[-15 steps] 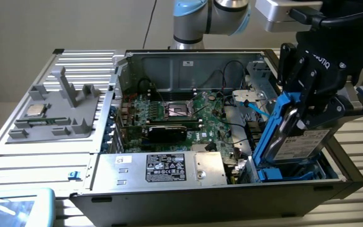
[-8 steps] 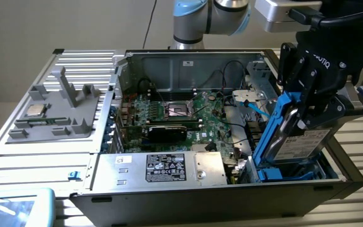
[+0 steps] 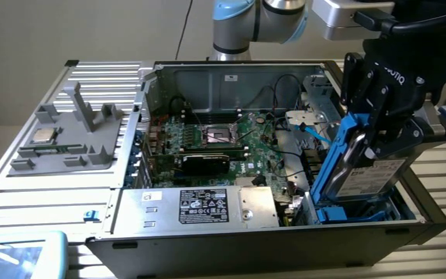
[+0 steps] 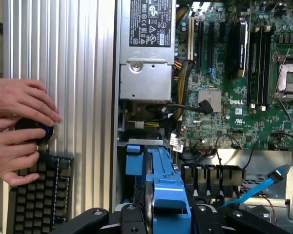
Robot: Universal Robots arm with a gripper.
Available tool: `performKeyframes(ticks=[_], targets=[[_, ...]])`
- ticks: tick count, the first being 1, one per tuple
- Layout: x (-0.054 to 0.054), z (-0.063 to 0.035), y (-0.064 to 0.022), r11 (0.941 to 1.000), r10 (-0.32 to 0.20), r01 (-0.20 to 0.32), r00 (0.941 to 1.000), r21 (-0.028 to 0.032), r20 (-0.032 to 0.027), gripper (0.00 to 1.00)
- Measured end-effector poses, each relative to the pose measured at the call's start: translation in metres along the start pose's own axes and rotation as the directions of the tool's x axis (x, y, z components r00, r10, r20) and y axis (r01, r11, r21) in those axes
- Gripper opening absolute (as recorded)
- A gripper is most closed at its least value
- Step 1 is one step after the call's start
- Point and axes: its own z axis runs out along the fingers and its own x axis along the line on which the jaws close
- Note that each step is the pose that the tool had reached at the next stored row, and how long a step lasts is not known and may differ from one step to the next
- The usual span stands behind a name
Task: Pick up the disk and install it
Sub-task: 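Insert the disk into the insertion slot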
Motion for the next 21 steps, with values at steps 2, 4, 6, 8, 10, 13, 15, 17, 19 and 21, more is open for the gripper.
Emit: performKeyframes(ticks=[2,4,6,8,10,13,15,17,19,21], targets=[[0.0,-0.0001,0.0007,1.0,0.0,0.0,1.0,0.0003,0.0,0.37],[-0.0001,-0.0002,0.001,1.0,0.0,0.0,1.0,0.0005,-0.0002,0.37],[0.0,-0.0002,0.0017,1.0,0.0,0.0,1.0,0.0023,-0.0003,0.37],[-0.0001,-0.0002,0.0018,1.0,0.0,0.0,1.0,0.0033,-0.0003,0.37],[0.0,-0.0002,0.0018,1.0,0.0,0.0,1.0,0.0054,-0.0004,0.37],[-0.0001,-0.0002,0.0018,1.0,0.0,0.0,1.0,0.0083,-0.0005,0.37],[-0.0001,-0.0003,0.0024,0.9999,0.001,-0.001,1.0,0.0116,-0.0004,0.37],[-0.0001,-0.0002,0.0025,0.9999,0.001,-0.001,1.0,0.0122,-0.0004,0.37],[-0.0001,-0.0003,0.0025,0.9999,0.002,-0.002,1.0,0.0123,-0.0004,0.37],[-0.0001,-0.0003,0.0025,0.9999,0.003,-0.003,1.0,0.0123,-0.0005,0.37]])
